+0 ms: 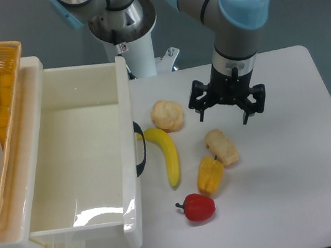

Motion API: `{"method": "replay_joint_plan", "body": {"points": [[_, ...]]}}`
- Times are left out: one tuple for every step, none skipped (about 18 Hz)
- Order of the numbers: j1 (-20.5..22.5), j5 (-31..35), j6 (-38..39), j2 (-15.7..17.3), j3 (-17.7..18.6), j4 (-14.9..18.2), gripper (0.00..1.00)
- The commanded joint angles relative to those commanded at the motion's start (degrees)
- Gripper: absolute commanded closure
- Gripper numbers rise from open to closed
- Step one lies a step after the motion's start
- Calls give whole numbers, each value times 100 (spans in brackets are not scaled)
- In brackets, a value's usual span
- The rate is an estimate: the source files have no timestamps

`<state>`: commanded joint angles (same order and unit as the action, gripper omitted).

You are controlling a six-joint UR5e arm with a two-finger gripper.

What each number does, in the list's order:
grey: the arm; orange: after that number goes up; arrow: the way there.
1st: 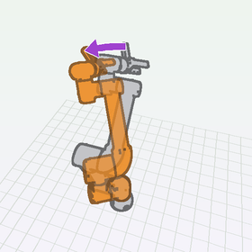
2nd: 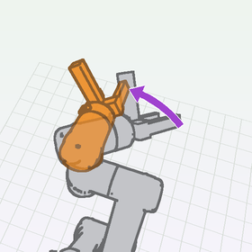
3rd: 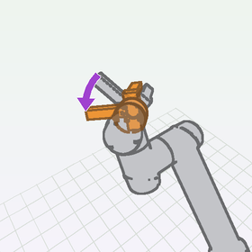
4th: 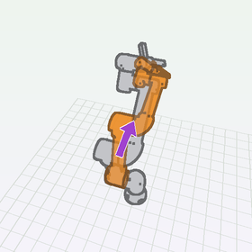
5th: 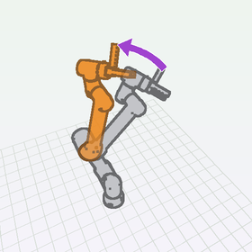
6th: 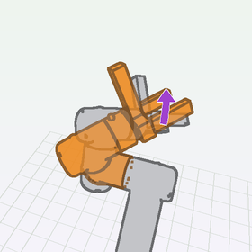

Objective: Pick up the square bread

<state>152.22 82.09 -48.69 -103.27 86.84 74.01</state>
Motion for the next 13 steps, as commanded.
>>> {"method": "replay_joint_plan", "body": {"points": [[9, 9, -17, 0, 9, 0, 0], [26, -8, -44, -17, 0, 8, 0], [61, -9, -53, 0, -9, 9, 0], [62, -9, -53, 0, -9, 9, 0], [62, -9, -53, -9, -9, 9, 0], [62, -9, -44, -9, 0, 9, 0], [53, -9, -35, -17, 9, 9, 0], [53, -9, -35, -26, 9, 0, 0], [62, -9, -27, -35, 26, 0, 0], [53, 0, -26, -35, 53, -18, 0], [53, 0, -18, -35, 88, -61, 0], [53, 0, -18, -44, 105, -105, 0], [53, 0, -18, -53, 123, -141, 0]]}}
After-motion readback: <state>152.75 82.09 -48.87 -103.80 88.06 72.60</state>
